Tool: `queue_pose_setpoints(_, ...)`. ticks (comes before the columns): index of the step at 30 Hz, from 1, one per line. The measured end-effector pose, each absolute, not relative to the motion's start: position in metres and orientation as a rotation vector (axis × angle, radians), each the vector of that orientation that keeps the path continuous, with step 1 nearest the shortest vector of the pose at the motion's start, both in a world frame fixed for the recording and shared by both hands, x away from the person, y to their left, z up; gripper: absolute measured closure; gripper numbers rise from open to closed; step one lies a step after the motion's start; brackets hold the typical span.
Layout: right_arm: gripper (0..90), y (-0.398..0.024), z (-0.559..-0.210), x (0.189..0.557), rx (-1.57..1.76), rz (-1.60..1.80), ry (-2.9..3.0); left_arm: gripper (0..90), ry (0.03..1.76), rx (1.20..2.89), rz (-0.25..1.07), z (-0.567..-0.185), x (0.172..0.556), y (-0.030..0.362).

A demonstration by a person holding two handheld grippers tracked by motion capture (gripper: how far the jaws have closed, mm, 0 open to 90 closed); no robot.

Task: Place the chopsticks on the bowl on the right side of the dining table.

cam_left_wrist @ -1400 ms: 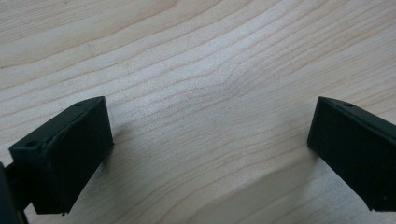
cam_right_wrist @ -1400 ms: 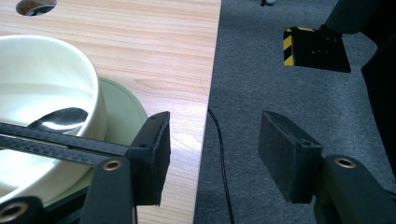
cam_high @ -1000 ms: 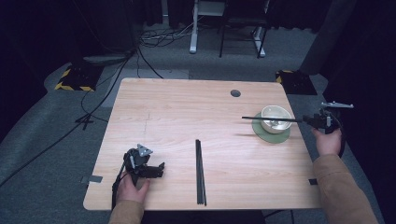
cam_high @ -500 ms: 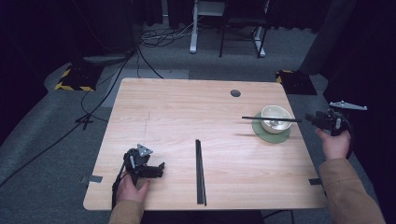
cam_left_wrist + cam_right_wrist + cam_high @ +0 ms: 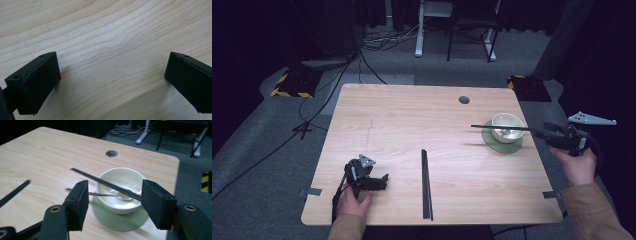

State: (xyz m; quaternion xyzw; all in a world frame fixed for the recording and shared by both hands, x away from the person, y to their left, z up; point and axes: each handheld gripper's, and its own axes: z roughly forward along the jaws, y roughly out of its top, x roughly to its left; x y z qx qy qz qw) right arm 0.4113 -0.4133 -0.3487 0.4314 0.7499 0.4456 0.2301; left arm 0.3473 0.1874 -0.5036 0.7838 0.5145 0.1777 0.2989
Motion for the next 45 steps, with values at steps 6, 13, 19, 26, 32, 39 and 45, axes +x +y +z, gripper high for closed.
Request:
queue_pose_setpoints(6, 38.2, -0.397, -0.345, 0.397, 1.165, 1.258, 2.147, 0.2, 1.364, 2.082, 0.474, -0.504, 0.347, 0.188)
queue_pose_setpoints(13, 34.9, -0.379, -0.349, 0.380, 1.152, 1.260, 2.236, 0.2, 1.329, 2.100, 0.471, -0.504, 0.348, 0.190)
queue_pose_setpoints(19, 33.8, -0.359, -0.355, 0.367, 1.109, 1.216, 2.292, 0.2, 1.286, 2.118, 0.451, -0.504, 0.347, 0.194)
queue_pose_setpoints(26, 32.6, -0.339, -0.374, 0.354, 1.095, 1.261, 2.335, 0.4, 1.276, 2.122, 0.441, -0.504, 0.346, 0.196)
queue_pose_setpoints(32, 33.0, -0.323, -0.399, 0.345, 1.076, 1.268, 2.335, 0.4, 1.285, 2.116, 0.439, -0.504, 0.344, 0.196)
queue_pose_setpoints(39, 33.2, -0.308, -0.422, 0.346, 1.065, 1.184, 2.395, 0.4, 1.284, 2.120, 0.440, -0.504, 0.344, 0.197)
queue_pose_setpoints(45, 33.2, -0.296, -0.440, 0.346, 1.056, 1.113, 2.443, 0.4, 1.285, 2.120, 0.440, -0.504, 0.344, 0.197)
